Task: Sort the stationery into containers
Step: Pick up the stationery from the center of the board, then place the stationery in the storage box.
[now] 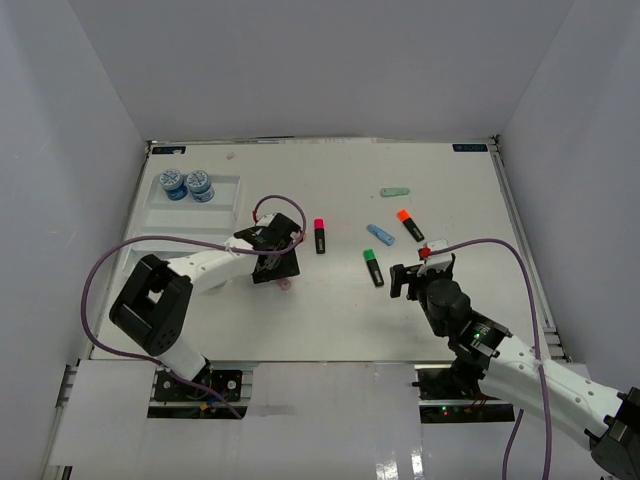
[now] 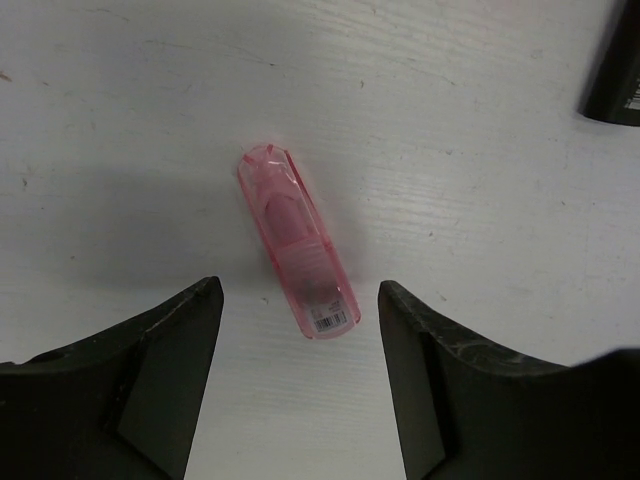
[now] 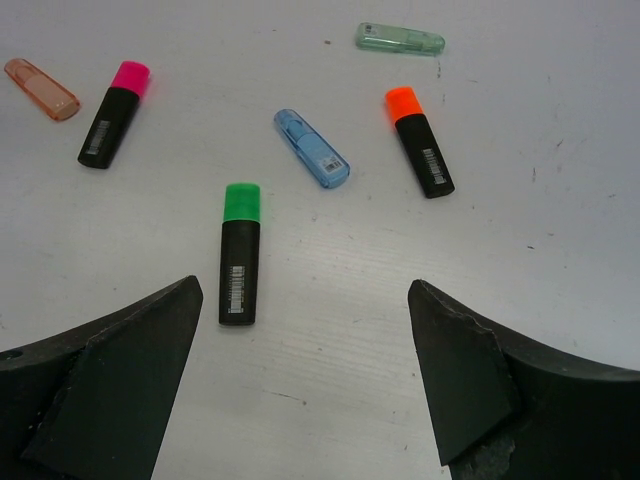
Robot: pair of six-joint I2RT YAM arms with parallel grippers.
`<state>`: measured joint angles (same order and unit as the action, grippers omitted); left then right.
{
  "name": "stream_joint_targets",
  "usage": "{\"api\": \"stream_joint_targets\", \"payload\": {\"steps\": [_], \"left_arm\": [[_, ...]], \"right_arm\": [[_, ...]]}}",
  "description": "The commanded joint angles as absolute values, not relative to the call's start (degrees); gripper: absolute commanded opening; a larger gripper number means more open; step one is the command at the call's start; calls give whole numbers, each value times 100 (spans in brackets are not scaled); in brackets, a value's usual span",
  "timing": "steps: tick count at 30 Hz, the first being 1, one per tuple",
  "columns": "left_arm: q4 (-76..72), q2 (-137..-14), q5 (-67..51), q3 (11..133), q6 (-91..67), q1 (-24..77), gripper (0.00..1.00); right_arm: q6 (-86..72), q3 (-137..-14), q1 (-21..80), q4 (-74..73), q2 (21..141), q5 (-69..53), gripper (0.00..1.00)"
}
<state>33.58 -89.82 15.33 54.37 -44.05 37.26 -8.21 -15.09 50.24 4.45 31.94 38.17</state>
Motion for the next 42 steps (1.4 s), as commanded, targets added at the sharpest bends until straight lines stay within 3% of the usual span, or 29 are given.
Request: {"api": "stream_joint_targets", "payload": {"steps": [1,9,16,24,33,42], "left_arm": [[3164,-9193,1714,5432,-4614,3735,73],[3068,-9545,1819,5432,-4614,3735,65],[3076,-9510,1890,5458,-4597,3727,42],[3269,-8860,1864,5721,-4351,3279,36],[3428,-7612,1538,6108,-3692,1111,36],[2954,-7752,203,5880,-3867,-1043,34]], "right_arm": [[-888,-1415,5001,721,3120,3894,90],[-896,-1406,5001,729,3085,3885,90],[-905,-1406,5001,729,3085,3885,90],[-896,-1415,5010,729,3094,3876,90],[-896,-1424,5001,730,3111,3841,90],[-905,-1380,5001,729,2962,3814,90]]}}
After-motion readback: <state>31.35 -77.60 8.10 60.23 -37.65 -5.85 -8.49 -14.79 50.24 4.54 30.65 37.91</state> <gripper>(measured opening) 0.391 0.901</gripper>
